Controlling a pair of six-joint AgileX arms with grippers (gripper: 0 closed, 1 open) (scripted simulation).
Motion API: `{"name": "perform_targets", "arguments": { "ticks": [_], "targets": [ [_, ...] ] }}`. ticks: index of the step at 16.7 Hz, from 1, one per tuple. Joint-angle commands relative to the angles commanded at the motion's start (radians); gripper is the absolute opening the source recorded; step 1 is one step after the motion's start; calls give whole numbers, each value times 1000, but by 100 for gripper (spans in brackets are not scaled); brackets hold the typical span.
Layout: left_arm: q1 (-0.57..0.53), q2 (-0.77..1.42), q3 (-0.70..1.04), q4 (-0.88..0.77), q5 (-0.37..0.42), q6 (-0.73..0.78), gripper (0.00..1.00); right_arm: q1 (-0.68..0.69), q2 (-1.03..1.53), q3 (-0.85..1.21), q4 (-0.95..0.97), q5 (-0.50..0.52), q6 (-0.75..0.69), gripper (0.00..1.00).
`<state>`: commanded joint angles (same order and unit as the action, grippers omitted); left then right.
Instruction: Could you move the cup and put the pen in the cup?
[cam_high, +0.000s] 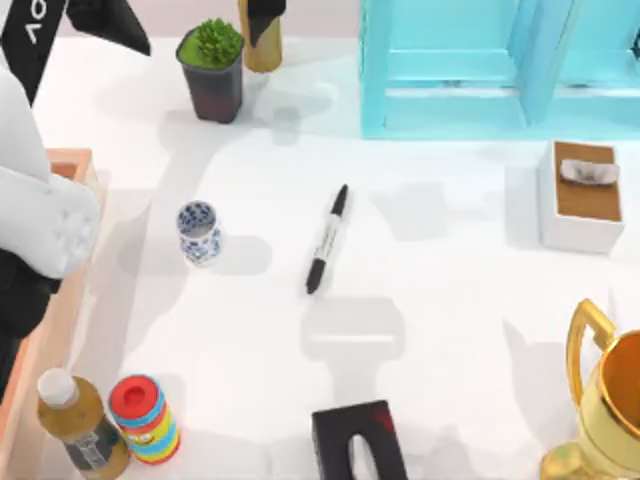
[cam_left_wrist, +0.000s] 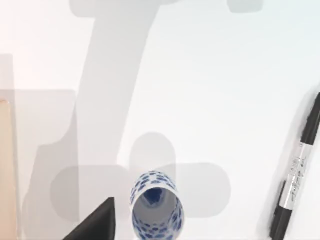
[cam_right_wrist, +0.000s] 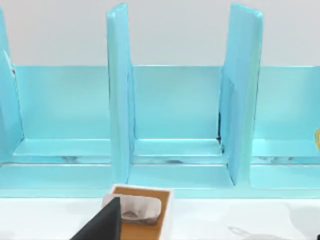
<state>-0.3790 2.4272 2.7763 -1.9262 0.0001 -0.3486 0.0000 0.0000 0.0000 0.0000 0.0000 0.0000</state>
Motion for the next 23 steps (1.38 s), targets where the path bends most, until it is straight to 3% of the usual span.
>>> {"name": "perform_targets", "arguments": {
  "ticks": [1,3,7,15,23],
  "targets": [
    [7,165,360,96,-1,0,100,0,0,0,0,0,0,100],
    [1,163,345,105,-4,-1,100,0,0,0,0,0,0,100],
    [-65,139,191,198,-39,-11,100,0,0,0,0,0,0,100],
    [-276,67,-373,486,-152,-37,100,0,0,0,0,0,0,100],
    [-320,59,-463,546,-175,-42,100,0,0,0,0,0,0,100]
  ]
}}
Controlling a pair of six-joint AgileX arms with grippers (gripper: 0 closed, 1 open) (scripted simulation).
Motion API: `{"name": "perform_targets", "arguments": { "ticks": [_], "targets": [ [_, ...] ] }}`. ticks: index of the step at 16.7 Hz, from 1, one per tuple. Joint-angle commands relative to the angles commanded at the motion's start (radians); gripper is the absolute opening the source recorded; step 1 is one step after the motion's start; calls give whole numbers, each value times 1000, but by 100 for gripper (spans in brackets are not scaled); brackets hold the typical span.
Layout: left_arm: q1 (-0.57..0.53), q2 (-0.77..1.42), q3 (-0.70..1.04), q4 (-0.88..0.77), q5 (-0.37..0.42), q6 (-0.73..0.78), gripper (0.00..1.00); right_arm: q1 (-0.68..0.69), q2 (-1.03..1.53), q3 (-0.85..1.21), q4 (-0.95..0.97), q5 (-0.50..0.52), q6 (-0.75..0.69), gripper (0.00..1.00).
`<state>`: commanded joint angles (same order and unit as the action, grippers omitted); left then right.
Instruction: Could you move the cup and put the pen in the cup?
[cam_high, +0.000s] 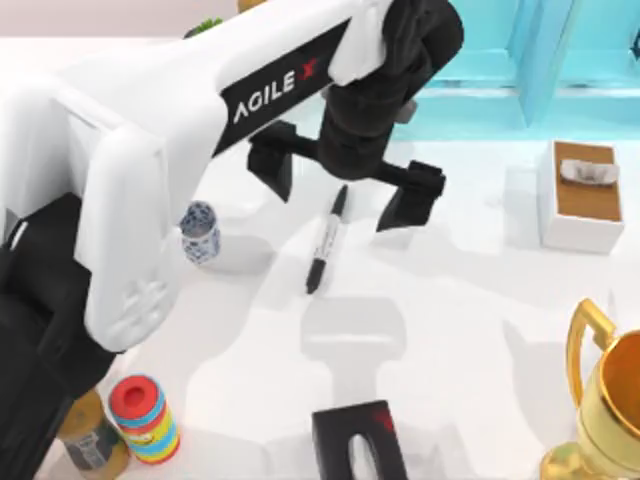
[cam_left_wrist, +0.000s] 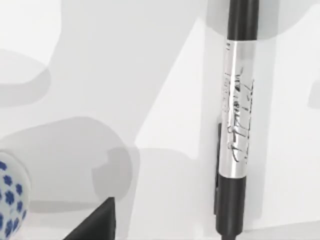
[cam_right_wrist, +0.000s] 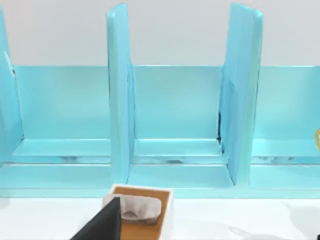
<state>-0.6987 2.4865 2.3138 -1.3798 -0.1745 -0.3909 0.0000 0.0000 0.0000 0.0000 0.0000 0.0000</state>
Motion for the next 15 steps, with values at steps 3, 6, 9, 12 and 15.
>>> {"name": "perform_targets", "arguments": {
  "ticks": [3,6,9,12,15],
  "targets": [
    [2,4,-25,36,-1,5,100,0,0,0,0,0,0,100],
    [11,21,-99,130,-2,16,100,0,0,0,0,0,0,100],
    [23,42,-189,242,-1,28,100,0,0,0,0,0,0,100],
    [32,59,-256,328,0,37,100,0,0,0,0,0,0,100],
    [34,62,-268,344,0,39,100,0,0,0,0,0,0,100]
  ]
}}
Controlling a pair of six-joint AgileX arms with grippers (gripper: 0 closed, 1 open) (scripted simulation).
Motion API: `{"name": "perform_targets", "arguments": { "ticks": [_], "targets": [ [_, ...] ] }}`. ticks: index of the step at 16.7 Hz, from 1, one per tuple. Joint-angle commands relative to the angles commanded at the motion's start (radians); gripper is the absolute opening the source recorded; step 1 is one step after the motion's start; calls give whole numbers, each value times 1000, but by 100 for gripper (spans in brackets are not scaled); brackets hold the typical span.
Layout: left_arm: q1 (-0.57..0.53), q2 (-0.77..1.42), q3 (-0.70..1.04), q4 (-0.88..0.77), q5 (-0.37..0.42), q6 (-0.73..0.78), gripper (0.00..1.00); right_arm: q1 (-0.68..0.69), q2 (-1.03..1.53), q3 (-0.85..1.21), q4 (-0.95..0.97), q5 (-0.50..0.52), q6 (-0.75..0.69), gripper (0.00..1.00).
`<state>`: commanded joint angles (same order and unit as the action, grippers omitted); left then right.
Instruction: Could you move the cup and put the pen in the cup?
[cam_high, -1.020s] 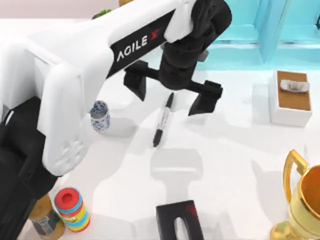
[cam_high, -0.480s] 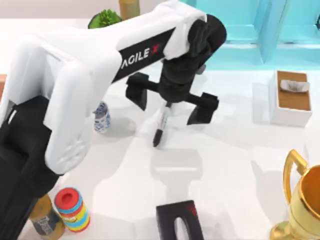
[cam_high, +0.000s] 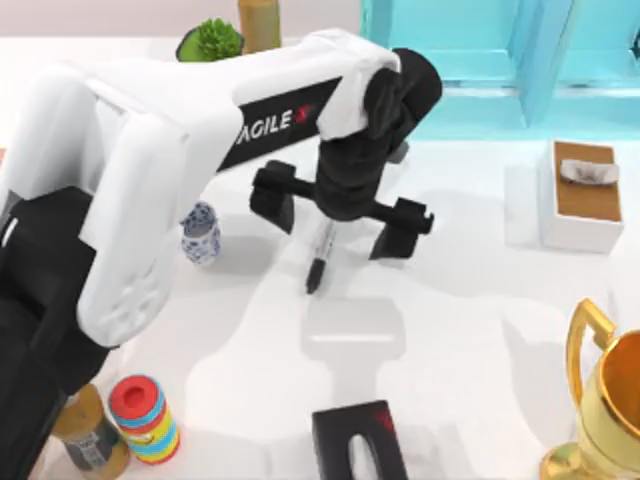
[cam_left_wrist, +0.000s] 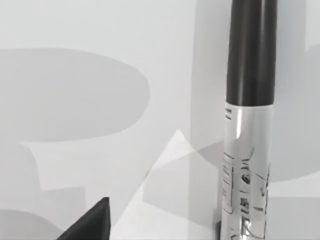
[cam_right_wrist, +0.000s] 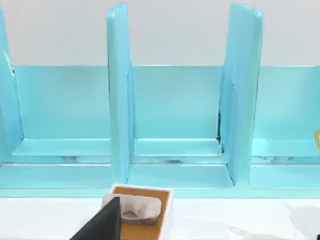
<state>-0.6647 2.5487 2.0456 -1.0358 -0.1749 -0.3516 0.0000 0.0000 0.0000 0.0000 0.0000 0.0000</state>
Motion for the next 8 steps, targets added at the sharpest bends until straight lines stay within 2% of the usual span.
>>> {"name": "perform_targets", "arguments": {
  "ticks": [2,8],
  "targets": [
    [0,0,0,0,0,0,100,0,0,0,0,0,0,100],
    [0,0,0,0,0,0,55,0,0,0,0,0,0,100]
  ]
}}
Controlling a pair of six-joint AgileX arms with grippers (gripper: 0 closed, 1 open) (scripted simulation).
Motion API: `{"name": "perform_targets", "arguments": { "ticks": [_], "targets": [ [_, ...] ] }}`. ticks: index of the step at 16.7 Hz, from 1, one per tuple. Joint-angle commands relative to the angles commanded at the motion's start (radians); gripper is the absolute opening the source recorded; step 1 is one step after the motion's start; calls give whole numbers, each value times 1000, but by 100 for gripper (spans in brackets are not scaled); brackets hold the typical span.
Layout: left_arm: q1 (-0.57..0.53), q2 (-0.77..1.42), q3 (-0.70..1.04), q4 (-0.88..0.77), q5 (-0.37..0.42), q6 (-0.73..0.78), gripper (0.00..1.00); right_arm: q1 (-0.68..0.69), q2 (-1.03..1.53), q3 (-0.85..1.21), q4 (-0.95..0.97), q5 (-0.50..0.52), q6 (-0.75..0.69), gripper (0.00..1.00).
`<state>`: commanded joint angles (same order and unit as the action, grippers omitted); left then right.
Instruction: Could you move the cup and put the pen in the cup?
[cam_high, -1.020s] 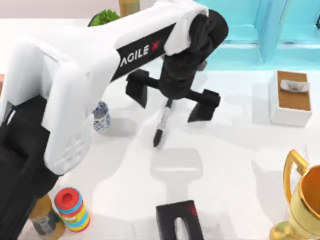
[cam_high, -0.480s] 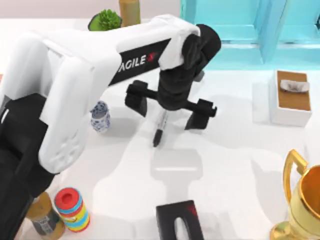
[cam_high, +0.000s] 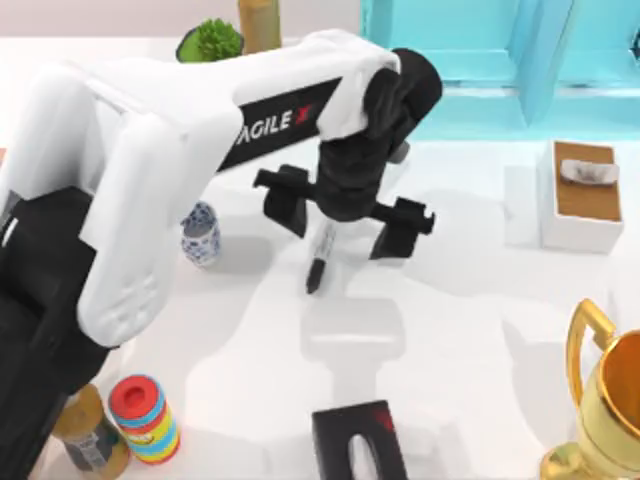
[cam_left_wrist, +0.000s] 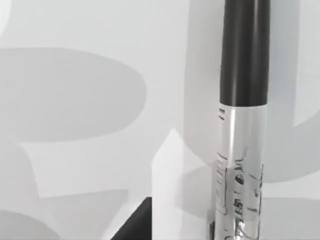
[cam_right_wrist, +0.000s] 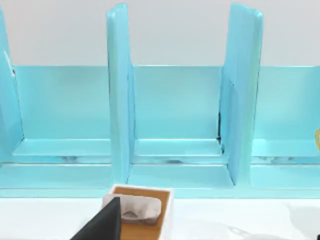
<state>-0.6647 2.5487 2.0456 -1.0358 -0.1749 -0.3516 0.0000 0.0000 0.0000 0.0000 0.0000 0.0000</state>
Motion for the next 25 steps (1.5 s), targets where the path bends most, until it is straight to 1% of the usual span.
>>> {"name": "perform_targets", "arguments": {
  "ticks": [7,8,15,16,20,25],
  "targets": [
    [0,0,0,0,0,0,2,0,0,0,0,0,0,100],
    [0,0,0,0,0,0,0,0,0,0,0,0,0,100],
    [0,0,0,0,0,0,0,0,0,0,0,0,0,100],
    [-19,-57,17,-9,49,-24,0,0,0,0,0,0,0,100],
    [-42,-124,-30,-33,46,-49,0,0,0,0,0,0,0,100],
    [-117,-330,-170,-108,38,-128,0,0,0,0,0,0,0,100]
  ]
}}
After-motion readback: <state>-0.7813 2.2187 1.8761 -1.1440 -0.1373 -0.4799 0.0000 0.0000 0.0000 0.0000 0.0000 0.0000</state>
